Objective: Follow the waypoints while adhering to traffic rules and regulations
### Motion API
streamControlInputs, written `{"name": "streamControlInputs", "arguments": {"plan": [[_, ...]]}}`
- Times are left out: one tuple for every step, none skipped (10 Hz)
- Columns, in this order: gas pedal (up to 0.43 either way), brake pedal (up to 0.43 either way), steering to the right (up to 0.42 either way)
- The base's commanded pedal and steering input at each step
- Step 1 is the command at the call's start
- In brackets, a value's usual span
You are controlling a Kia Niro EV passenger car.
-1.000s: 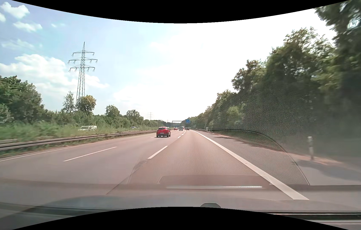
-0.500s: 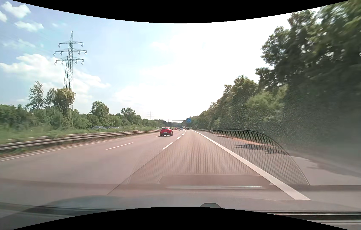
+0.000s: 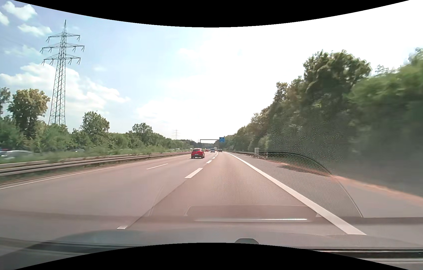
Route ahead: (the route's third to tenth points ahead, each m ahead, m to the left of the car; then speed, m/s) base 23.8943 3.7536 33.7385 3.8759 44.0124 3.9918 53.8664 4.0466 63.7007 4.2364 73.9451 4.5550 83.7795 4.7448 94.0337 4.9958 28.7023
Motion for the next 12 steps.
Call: {"name": "streamControlInputs", "arguments": {"plan": [[0.197,0.000,-0.006],[0.197,0.000,-0.006],[0.197,0.000,-0.006],[0.197,0.000,-0.006],[0.197,0.000,-0.006],[0.197,0.000,-0.006],[0.197,0.000,-0.006],[0.197,0.000,-0.006],[0.197,0.000,-0.006],[0.197,0.000,-0.006],[0.197,0.000,-0.005],[0.197,0.000,-0.005]]}}
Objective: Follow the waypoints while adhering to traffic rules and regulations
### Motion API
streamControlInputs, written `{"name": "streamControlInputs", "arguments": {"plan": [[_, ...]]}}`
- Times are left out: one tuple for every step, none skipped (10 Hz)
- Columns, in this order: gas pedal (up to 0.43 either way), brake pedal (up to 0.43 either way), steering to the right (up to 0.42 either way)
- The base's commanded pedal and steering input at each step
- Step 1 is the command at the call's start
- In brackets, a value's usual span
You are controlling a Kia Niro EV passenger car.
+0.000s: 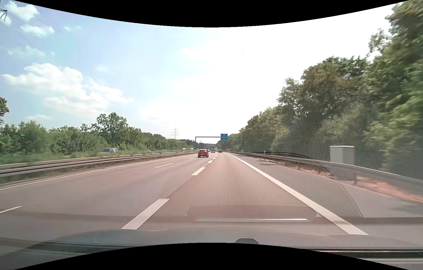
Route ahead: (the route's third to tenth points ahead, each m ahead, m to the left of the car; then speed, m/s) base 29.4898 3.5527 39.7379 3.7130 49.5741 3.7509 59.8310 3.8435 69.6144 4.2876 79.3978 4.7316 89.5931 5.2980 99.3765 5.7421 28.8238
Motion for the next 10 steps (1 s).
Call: {"name": "streamControlInputs", "arguments": {"plan": [[0.197,0.000,-0.006],[0.197,0.000,-0.005],[0.197,0.000,-0.005],[0.197,0.000,-0.005],[0.197,0.000,-0.005],[0.197,0.000,-0.005],[0.197,0.000,-0.005],[0.197,0.000,-0.005],[0.197,0.000,-0.006],[0.197,0.000,-0.006]]}}
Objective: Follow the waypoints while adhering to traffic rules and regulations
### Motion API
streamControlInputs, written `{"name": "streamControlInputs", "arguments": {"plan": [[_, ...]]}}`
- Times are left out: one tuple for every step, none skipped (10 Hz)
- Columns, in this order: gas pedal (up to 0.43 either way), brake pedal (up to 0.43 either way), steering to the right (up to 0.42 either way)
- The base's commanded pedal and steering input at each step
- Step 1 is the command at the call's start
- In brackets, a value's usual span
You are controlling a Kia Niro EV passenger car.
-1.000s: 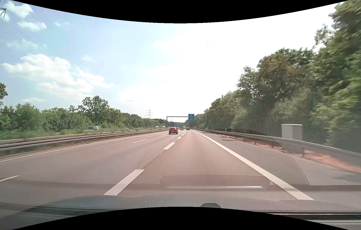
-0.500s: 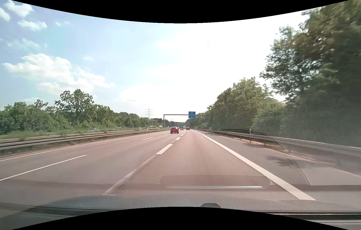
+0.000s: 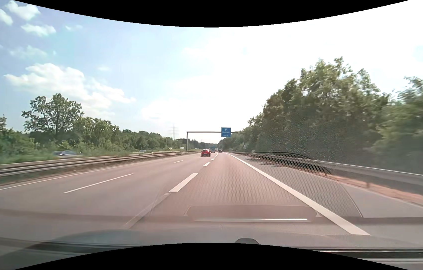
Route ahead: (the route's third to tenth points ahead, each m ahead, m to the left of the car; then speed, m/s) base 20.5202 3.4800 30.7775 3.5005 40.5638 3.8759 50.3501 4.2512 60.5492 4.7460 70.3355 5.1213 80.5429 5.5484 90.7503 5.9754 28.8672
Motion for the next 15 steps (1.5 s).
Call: {"name": "streamControlInputs", "arguments": {"plan": [[0.197,0.000,-0.006],[0.197,0.000,-0.006],[0.197,0.000,-0.006],[0.197,0.000,-0.006],[0.197,0.000,-0.006],[0.197,0.000,-0.006],[0.197,0.000,-0.006],[0.197,0.000,-0.006],[0.197,0.000,-0.006],[0.197,0.000,-0.006],[0.197,0.000,-0.006],[0.197,0.000,-0.006],[0.197,0.000,-0.006],[0.197,0.000,-0.006],[0.197,0.000,-0.006]]}}
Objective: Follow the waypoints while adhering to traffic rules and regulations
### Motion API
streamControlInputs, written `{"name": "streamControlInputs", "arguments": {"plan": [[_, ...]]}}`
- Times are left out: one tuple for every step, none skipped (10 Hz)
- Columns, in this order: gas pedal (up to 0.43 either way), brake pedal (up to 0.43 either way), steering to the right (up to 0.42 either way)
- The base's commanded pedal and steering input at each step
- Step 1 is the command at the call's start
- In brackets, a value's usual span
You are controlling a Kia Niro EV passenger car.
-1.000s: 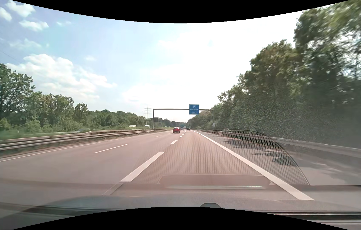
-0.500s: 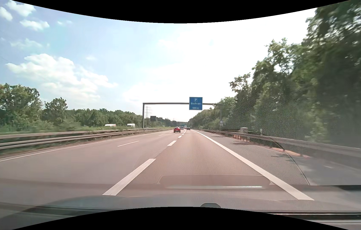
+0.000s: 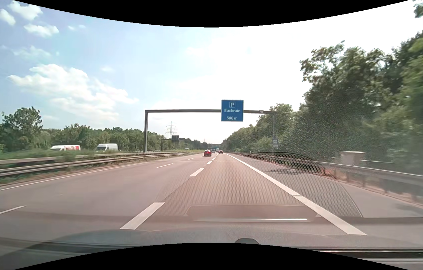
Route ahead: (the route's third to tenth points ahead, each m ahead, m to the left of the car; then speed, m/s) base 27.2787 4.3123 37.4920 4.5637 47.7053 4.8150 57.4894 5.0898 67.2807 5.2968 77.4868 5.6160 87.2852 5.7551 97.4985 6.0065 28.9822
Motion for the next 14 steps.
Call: {"name": "streamControlInputs", "arguments": {"plan": [[0.197,0.000,-0.006],[0.197,0.000,-0.006],[0.197,0.000,-0.006],[0.197,0.000,-0.006],[0.197,0.000,-0.006],[0.197,0.000,-0.006],[0.197,0.000,-0.006],[0.197,0.000,-0.006],[0.197,0.000,-0.006],[0.197,0.000,-0.006],[0.197,0.000,-0.006],[0.197,0.000,-0.006],[0.197,0.000,-0.006],[0.197,0.000,-0.006]]}}
